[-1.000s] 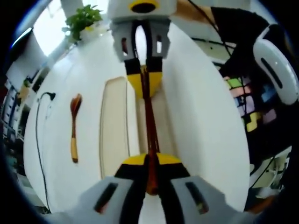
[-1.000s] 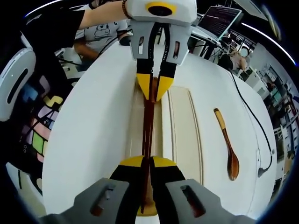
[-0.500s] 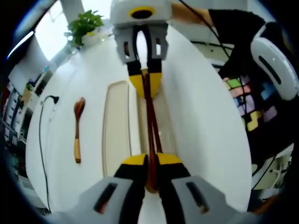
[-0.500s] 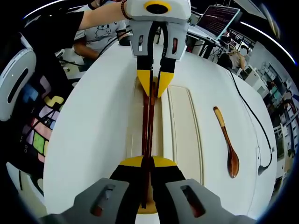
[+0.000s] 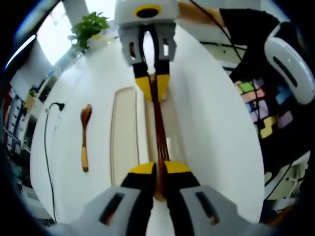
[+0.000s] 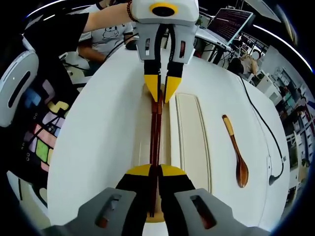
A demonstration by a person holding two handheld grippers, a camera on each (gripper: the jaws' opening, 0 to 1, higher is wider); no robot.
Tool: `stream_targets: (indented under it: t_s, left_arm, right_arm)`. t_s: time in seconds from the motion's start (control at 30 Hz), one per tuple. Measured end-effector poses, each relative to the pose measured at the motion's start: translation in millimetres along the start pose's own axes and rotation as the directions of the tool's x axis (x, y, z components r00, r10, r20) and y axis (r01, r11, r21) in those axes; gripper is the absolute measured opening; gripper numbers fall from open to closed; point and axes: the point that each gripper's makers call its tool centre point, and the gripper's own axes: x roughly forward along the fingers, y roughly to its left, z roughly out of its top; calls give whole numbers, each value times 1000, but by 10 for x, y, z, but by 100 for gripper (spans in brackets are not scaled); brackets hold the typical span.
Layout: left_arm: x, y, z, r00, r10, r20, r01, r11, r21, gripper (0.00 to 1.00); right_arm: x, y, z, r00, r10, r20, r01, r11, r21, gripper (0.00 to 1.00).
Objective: Arrange the utensils inside the cutlery case until each visible utensil rests in its matching compartment.
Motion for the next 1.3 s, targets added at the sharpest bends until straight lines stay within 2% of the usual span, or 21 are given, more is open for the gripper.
stream_targets:
  t_s: [0.2,0.47,0.73,0.83,1.0,1.1,1.13,1.17,1.23,1.3]
  left_arm:
    - [-105,86,67,999,45,18,-45,999,1,6]
    - [-209,285,111,993,111,25,-111,994,-17,6]
    - [-243,484,145,981,196,15,-195,980,-22,6]
    - [-265,625,133,965,264,-12,-264,964,-32,6]
    - [-235,782,127,947,320,-31,-321,947,-27,6]
    - [-209,899,105,931,361,-52,-362,932,-8,6]
    - [-206,955,81,922,381,-68,-383,924,-14,6]
    - [-208,1034,10,905,409,-117,-414,910,-19,6]
    - [-157,1059,20,908,406,-108,-409,912,-13,6]
    - [-127,1109,14,905,411,-109,-417,908,-42,7]
  right_arm:
    - [-77,-12,-23,999,-4,35,3,999,40,3]
    - [-234,-180,-21,995,-69,72,61,993,104,3]
    - [-331,-347,-28,988,-118,95,104,984,143,3]
    - [-374,-516,-32,974,-204,104,186,970,155,3]
    - [-432,-650,-68,961,-250,121,224,956,191,3]
    - [-452,-734,-138,953,-287,100,266,947,181,3]
    - [-446,-745,-161,953,-288,94,269,947,176,3]
    - [-437,-757,-189,955,-284,88,266,948,172,3]
    - [-433,-787,-207,953,-287,91,268,946,182,3]
    - [-428,-826,-237,950,-300,83,281,942,184,3]
